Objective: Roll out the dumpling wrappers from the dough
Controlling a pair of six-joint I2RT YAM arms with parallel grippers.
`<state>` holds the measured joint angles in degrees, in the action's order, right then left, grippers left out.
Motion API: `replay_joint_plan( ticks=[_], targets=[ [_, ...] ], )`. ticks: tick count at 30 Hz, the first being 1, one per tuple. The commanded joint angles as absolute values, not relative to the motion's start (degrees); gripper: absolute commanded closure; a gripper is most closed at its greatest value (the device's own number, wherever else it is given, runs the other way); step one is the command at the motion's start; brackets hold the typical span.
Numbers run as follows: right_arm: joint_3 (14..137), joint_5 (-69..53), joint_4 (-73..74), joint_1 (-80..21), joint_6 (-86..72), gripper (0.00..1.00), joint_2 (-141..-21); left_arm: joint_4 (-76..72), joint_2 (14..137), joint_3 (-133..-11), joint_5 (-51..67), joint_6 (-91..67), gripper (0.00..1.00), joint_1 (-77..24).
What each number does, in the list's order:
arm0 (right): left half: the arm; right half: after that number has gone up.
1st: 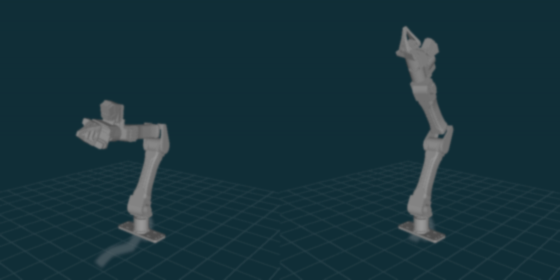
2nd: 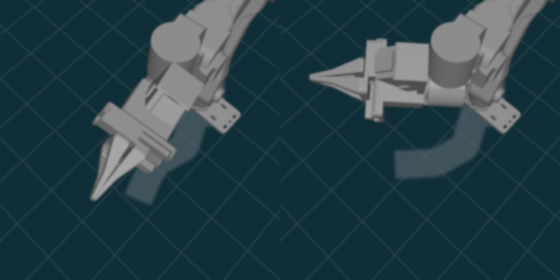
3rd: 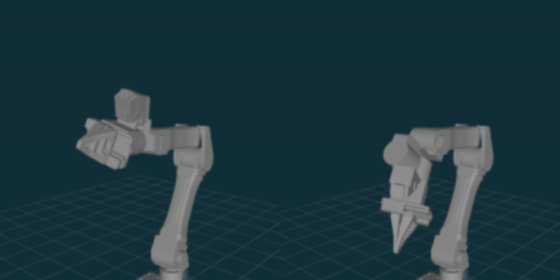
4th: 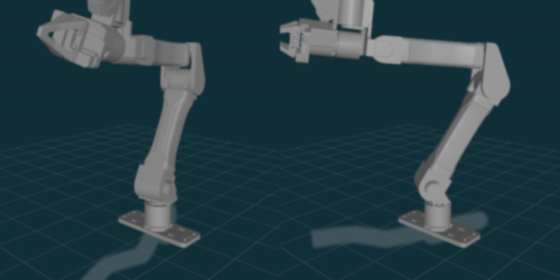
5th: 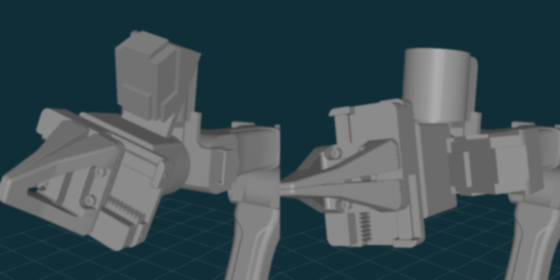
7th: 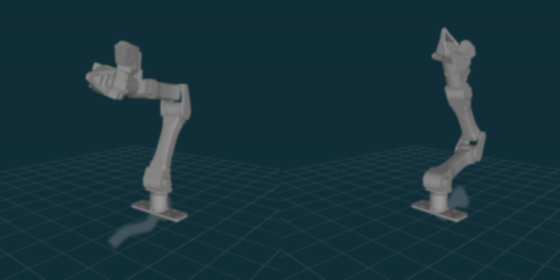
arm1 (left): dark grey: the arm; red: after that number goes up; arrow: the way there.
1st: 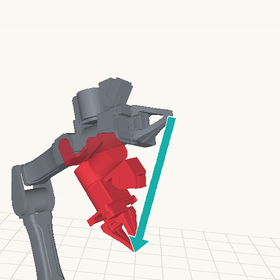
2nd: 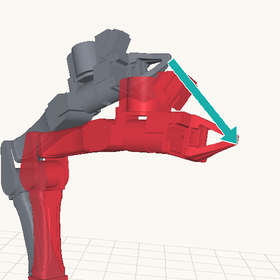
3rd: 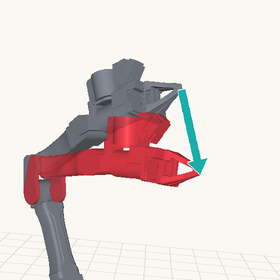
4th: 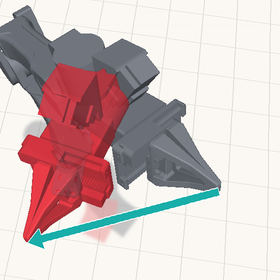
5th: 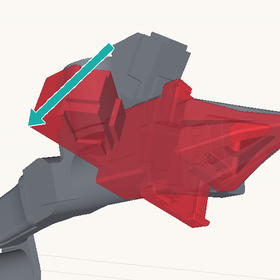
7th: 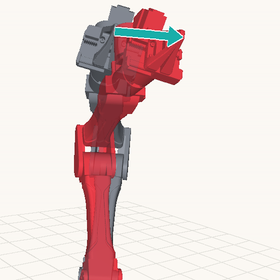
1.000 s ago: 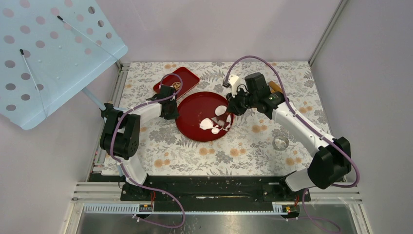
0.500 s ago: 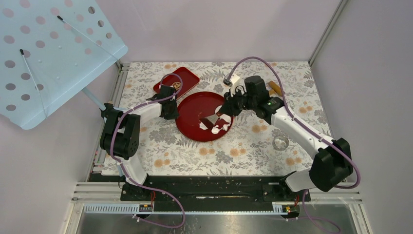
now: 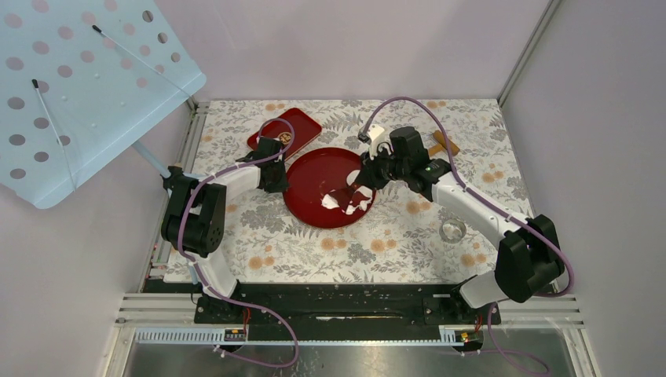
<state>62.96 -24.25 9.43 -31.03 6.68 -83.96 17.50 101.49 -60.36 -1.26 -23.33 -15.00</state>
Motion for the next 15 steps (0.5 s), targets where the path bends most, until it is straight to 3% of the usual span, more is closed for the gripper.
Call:
replay_joint_plan(
  ticks=[1, 15],
  targets=[
    [62.73, -18.84, 7.11, -31.38, 11.29, 1.0, -83.06, 16.61, 101.37, -60.64, -4.56, -21.88, 1.0, -14.5],
    [63.01, -4.19, 7.29, -31.38, 23.33, 1.0, -81.46, 16.61, 101.34, -60.63, -4.66, -21.88, 1.0, -14.46]
  ],
)
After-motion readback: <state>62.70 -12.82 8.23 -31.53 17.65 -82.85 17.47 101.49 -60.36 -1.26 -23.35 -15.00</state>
